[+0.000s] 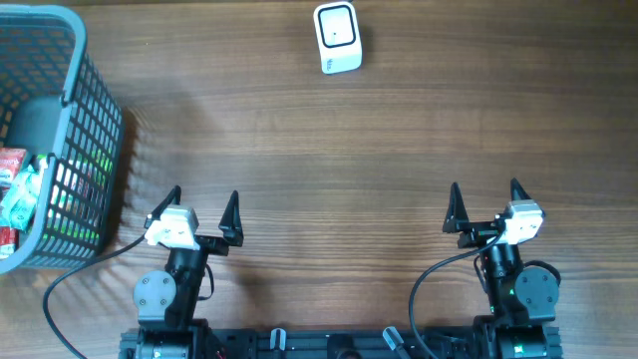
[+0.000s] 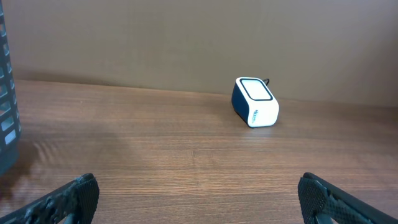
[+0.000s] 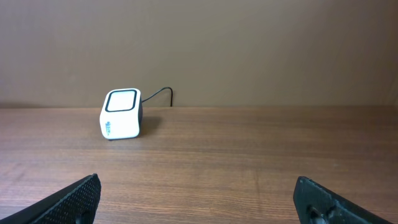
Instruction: Scan the item barcode
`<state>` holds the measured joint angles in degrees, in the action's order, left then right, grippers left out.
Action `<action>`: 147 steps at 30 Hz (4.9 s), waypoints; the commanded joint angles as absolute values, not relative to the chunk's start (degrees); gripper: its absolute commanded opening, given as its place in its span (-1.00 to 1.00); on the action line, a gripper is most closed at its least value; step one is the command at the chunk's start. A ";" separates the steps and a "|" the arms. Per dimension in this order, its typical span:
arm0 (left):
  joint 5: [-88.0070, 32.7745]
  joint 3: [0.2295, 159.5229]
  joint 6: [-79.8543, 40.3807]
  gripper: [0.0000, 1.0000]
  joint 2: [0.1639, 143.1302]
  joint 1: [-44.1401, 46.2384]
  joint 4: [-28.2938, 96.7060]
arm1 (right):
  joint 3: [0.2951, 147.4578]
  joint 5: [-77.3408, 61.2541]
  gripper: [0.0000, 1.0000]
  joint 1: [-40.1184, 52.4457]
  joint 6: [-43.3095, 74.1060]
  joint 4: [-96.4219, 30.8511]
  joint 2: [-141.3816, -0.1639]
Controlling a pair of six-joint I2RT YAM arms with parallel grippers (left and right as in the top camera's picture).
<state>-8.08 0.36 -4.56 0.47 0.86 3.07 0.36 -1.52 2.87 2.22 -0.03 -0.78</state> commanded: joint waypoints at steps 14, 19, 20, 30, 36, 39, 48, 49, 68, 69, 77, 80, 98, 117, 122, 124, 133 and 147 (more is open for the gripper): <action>-9.54 0.32 -3.42 1.00 1.30 1.13 3.53 | 0.30 -2.63 1.00 2.61 1.52 0.12 -0.91; -9.56 0.32 -3.42 1.00 1.30 1.13 3.53 | 0.30 -2.63 0.99 2.61 1.52 0.12 -0.91; -9.56 0.32 -3.42 1.00 1.30 1.13 3.53 | 0.30 -2.63 0.99 2.61 1.50 0.12 -0.91; -9.54 0.32 -3.42 1.00 1.30 1.13 3.53 | 0.30 -2.63 0.98 2.61 1.50 0.12 -0.91; -9.54 0.32 -3.42 1.00 1.30 1.13 3.53 | 0.30 -2.66 1.00 2.61 1.52 0.12 -0.91; -9.54 0.32 -3.42 1.00 1.30 1.13 3.53 | 0.30 -2.63 1.00 2.61 1.52 0.12 -0.91; -9.54 0.32 -3.42 1.00 1.30 1.13 3.53 | 0.30 -2.63 1.00 2.61 1.50 0.12 -0.91; -9.54 0.32 -3.42 1.00 1.30 1.13 3.53 | 0.30 -2.63 1.00 2.61 1.50 0.12 -0.91; -6.44 6.98 -11.11 1.00 1.91 1.13 12.71 | 0.30 -2.63 0.99 2.61 1.50 0.12 -0.91; -7.44 11.81 -11.20 1.00 3.31 1.13 17.98 | 0.30 -2.63 0.99 2.61 1.52 0.12 -0.91; -7.94 80.51 -1.61 1.00 51.35 1.13 67.70 | 0.30 -2.63 0.99 2.61 1.52 0.12 -0.91; -4.84 96.84 -0.03 1.00 65.95 1.13 78.72 | 0.30 -2.66 0.99 2.61 1.50 0.12 -0.91; -1.91 100.40 -15.88 1.00 81.67 -50.96 69.14 | 0.30 -2.63 0.99 2.61 1.50 0.12 -0.91; -1.91 100.40 -13.76 1.00 93.01 -51.55 72.23 | 0.30 -2.63 0.99 2.61 1.50 0.12 -0.91; -2.37 100.42 -9.26 1.00 93.01 -51.55 65.45 | 0.30 -2.63 0.99 2.61 1.52 0.12 -0.91; -6.28 100.42 3.18 1.00 93.01 -51.42 61.17 | 0.30 -2.63 0.99 2.61 1.52 0.12 -0.91; -16.01 100.40 59.64 1.00 100.36 -50.39 81.25 | 0.30 -2.63 0.99 2.61 1.50 0.12 -0.91; -16.51 96.03 55.02 1.00 113.27 -50.52 70.76 | 0.30 -2.63 0.99 2.61 1.52 0.12 -0.91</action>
